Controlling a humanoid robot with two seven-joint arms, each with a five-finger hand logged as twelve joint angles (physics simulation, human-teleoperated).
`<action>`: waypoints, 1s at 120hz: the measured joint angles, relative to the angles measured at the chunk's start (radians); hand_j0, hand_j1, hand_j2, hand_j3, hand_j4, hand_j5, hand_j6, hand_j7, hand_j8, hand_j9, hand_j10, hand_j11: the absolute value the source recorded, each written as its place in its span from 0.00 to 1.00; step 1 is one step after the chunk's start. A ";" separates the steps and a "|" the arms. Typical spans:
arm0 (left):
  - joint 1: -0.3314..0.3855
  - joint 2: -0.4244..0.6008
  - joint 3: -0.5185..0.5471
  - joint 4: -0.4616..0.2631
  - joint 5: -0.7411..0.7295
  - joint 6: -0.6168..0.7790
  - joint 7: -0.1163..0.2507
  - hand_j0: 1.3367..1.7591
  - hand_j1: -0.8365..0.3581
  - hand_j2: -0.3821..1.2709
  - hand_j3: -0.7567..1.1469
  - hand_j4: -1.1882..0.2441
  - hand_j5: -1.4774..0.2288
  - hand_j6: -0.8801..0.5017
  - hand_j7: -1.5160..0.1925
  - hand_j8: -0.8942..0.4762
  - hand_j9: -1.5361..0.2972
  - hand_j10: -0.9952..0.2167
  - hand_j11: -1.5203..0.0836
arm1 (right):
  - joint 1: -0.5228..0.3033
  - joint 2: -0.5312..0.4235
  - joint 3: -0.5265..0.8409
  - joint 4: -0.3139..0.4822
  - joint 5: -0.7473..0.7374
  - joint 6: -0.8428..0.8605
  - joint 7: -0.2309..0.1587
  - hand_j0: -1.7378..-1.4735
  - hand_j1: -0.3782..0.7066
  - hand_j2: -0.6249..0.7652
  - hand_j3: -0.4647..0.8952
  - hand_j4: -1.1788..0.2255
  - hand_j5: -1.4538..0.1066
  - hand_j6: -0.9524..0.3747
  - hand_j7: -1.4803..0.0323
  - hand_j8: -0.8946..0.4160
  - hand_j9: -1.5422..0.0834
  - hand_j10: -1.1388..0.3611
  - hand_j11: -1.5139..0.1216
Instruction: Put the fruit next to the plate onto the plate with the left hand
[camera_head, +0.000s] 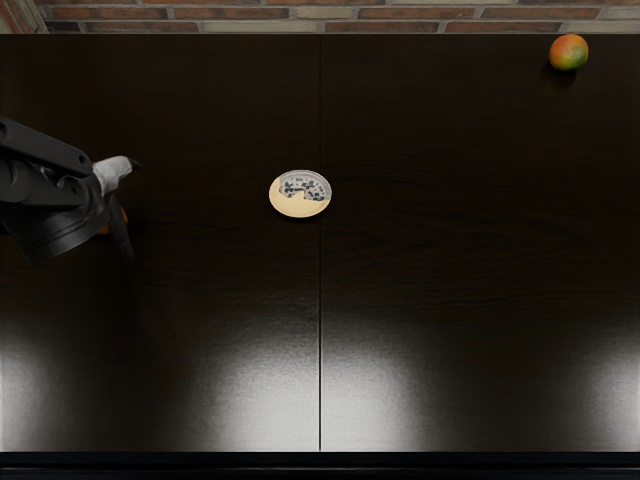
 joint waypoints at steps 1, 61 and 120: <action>0.001 -0.001 0.000 0.000 0.000 0.003 -0.002 0.76 0.93 0.24 0.40 0.78 0.82 0.59 0.84 0.61 0.79 0.77 0.90 | 0.000 0.000 0.000 0.000 0.000 0.000 0.000 0.30 0.04 0.45 0.34 0.83 0.92 0.71 0.97 0.67 0.94 0.75 0.91; 0.102 0.005 0.006 0.069 -0.002 0.043 -0.026 0.76 0.84 0.25 0.40 0.73 0.75 0.53 0.77 0.54 0.73 0.70 0.83 | 0.000 0.000 0.000 0.000 0.000 0.000 0.000 0.30 0.04 0.45 0.34 0.83 0.92 0.71 0.97 0.67 0.94 0.75 0.91; 0.174 -0.001 0.008 0.170 -0.010 0.044 -0.027 0.76 0.75 0.26 0.40 0.66 0.68 0.46 0.70 0.48 0.67 0.62 0.75 | 0.000 0.000 0.000 0.000 0.000 0.000 0.000 0.30 0.04 0.45 0.34 0.83 0.92 0.71 0.97 0.67 0.94 0.75 0.91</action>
